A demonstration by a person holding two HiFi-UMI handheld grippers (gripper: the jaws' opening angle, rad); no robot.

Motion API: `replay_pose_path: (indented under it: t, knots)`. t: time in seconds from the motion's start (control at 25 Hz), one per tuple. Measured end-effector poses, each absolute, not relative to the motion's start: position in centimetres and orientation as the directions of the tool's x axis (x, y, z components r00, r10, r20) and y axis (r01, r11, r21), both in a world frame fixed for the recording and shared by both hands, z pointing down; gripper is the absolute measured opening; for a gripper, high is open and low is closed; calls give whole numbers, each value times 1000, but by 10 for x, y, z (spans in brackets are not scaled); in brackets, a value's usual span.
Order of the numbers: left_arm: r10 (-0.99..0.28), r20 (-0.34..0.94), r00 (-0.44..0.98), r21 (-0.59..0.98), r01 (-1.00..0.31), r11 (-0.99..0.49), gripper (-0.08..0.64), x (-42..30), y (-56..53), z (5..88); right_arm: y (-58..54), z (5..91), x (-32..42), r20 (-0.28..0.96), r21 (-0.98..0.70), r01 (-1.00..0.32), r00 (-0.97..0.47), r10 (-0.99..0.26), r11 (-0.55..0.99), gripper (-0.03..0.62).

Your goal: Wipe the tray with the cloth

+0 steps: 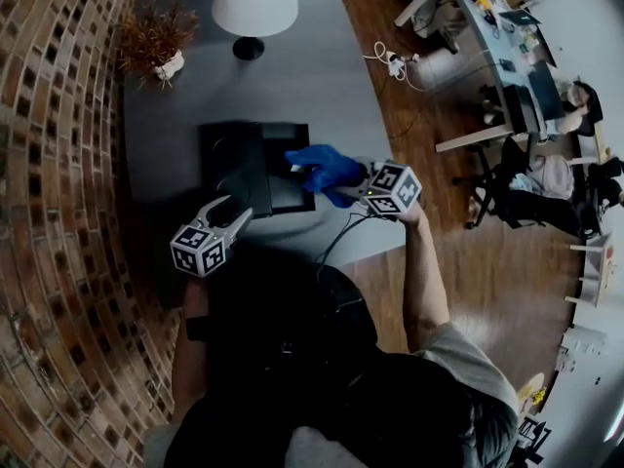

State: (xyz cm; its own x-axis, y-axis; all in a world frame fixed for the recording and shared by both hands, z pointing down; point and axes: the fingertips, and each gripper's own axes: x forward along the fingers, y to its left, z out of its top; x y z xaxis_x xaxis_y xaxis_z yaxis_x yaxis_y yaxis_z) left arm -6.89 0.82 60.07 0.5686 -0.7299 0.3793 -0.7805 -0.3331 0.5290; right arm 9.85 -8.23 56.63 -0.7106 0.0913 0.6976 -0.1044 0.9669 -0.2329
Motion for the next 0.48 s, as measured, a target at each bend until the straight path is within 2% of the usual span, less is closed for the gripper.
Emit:
replay_pose_path:
  t: [0.08, 0.16, 0.24, 0.4, 0.48]
  knots:
    - [-731, 373, 572, 539, -775, -331, 212, -71, 7, 600, -96, 549, 163, 723, -182, -276, -688, -62, 944, 170]
    - [-731, 366, 576, 550, -767, -330, 209, -73, 6, 599, -99, 553, 228, 808, -86, -411, -562, -179, 907, 170]
    - [-730, 361, 580, 558, -762, -329, 202, -74, 6, 598, -95, 578, 277, 886, 16, -497, -395, -243, 868, 174]
    - [-731, 356, 582, 576, -753, -319, 201, -73, 8, 596, -59, 682, 308, 964, 109, -514, -155, -217, 851, 185]
    - [-733, 350, 584, 591, -744, -312, 201, -72, 8, 593, -41, 713, 310, 973, 151, -483, -83, -217, 863, 236]
